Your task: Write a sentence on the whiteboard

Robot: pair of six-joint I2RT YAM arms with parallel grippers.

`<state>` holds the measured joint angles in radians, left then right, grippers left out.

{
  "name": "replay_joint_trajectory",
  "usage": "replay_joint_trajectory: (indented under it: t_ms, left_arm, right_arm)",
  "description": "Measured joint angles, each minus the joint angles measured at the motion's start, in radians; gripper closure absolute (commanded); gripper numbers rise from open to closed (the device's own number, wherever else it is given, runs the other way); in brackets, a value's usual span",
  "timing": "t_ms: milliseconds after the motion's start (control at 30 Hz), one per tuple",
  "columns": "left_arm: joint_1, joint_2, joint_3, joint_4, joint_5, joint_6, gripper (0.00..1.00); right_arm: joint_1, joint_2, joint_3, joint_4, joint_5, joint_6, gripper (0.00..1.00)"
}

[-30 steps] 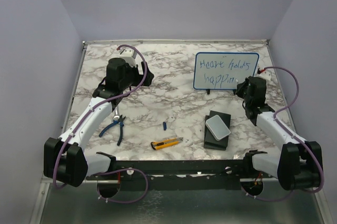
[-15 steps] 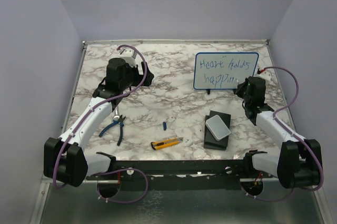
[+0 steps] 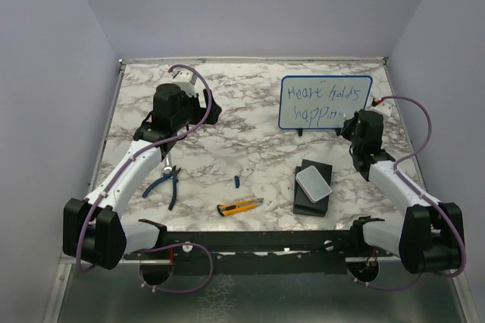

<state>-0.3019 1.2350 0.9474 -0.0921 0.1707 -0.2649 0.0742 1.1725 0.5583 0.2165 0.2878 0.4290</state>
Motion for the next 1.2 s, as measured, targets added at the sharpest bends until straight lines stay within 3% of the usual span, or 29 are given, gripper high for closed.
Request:
replay_joint_trajectory:
  t_ms: [1200]
  left_arm:
    - [0.000, 0.000, 0.000, 0.000, 0.000, 0.000, 0.13]
  right_arm:
    - [-0.002, 0.003, -0.003, 0.042, -0.073, -0.024, 1.00]
